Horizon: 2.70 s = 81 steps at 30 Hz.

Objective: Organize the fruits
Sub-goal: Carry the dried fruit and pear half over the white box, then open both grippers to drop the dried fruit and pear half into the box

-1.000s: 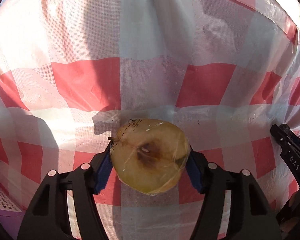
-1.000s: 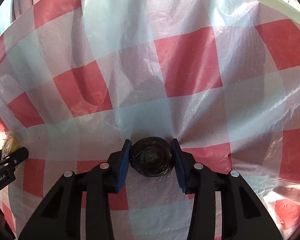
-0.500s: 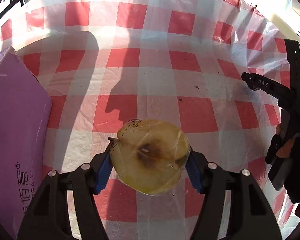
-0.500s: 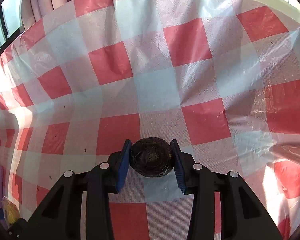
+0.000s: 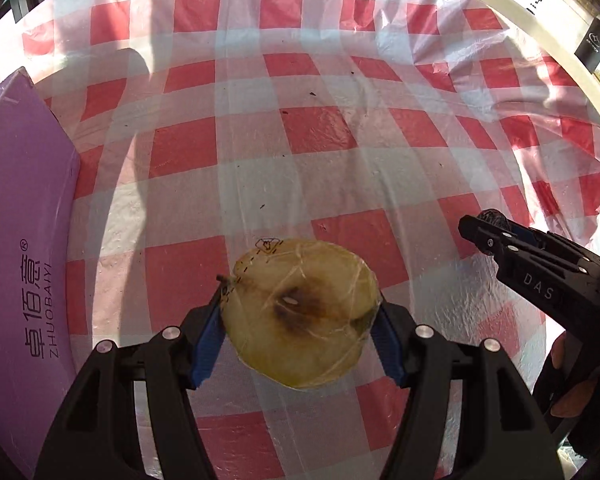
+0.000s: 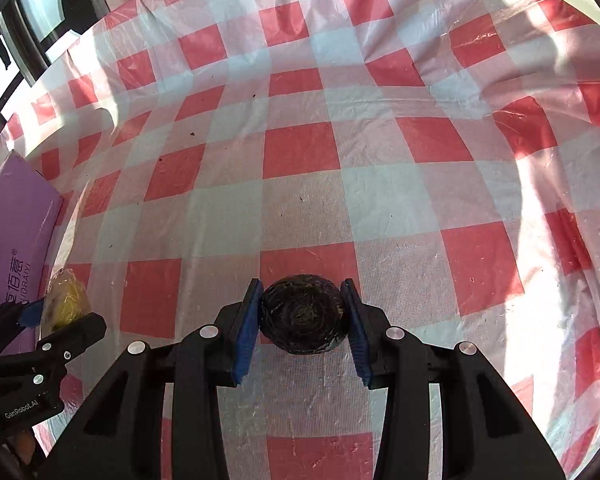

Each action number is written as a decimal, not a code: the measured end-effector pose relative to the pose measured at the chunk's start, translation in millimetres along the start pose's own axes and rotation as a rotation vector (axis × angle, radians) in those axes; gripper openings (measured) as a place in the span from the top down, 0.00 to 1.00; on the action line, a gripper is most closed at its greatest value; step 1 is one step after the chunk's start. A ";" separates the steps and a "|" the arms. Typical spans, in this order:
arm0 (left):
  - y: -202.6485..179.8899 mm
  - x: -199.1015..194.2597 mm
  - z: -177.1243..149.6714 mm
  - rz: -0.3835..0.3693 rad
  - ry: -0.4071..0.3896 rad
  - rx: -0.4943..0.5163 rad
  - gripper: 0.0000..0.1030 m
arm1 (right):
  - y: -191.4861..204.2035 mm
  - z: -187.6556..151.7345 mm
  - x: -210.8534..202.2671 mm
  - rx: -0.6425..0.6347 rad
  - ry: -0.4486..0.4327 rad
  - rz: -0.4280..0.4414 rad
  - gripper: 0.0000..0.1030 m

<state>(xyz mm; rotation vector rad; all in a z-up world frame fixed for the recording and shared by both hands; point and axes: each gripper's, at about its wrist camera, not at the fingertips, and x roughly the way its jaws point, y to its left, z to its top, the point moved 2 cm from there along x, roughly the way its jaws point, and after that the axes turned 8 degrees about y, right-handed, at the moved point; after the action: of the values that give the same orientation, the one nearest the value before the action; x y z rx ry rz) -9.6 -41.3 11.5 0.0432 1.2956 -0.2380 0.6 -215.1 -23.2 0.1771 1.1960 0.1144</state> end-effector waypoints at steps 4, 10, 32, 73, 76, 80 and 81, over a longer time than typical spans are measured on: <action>-10.3 -12.6 -7.6 -0.039 -0.006 0.094 0.38 | 3.7 -22.5 -7.5 0.053 0.019 -0.028 0.61; -6.8 -39.6 -24.6 -0.078 -0.029 0.186 0.38 | 21.6 -53.3 -24.2 0.116 0.020 -0.037 0.61; 58.3 -129.2 -35.5 -0.105 -0.231 0.260 0.38 | 119.3 -72.9 -73.7 0.108 -0.090 -0.050 0.61; 323.4 -119.3 -57.8 0.208 -0.089 -0.269 0.37 | 420.1 -34.2 -12.1 -0.672 0.099 0.015 0.61; 323.8 -114.2 -58.2 0.198 -0.060 -0.265 0.37 | 418.1 -32.0 -6.5 -0.661 0.131 -0.011 0.61; 325.0 -107.0 -57.2 0.180 -0.026 -0.269 0.36 | 410.6 -29.5 -6.5 -0.607 0.150 0.026 0.53; 323.8 -106.4 -57.3 0.177 -0.023 -0.265 0.34 | 410.9 -30.6 -7.8 -0.612 0.146 0.030 0.52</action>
<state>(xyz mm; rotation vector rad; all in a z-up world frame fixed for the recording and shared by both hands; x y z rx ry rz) -26.1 299.8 64.7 -0.0697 1.2828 0.0850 -28.6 188.7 54.0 -0.3556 1.2512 0.5180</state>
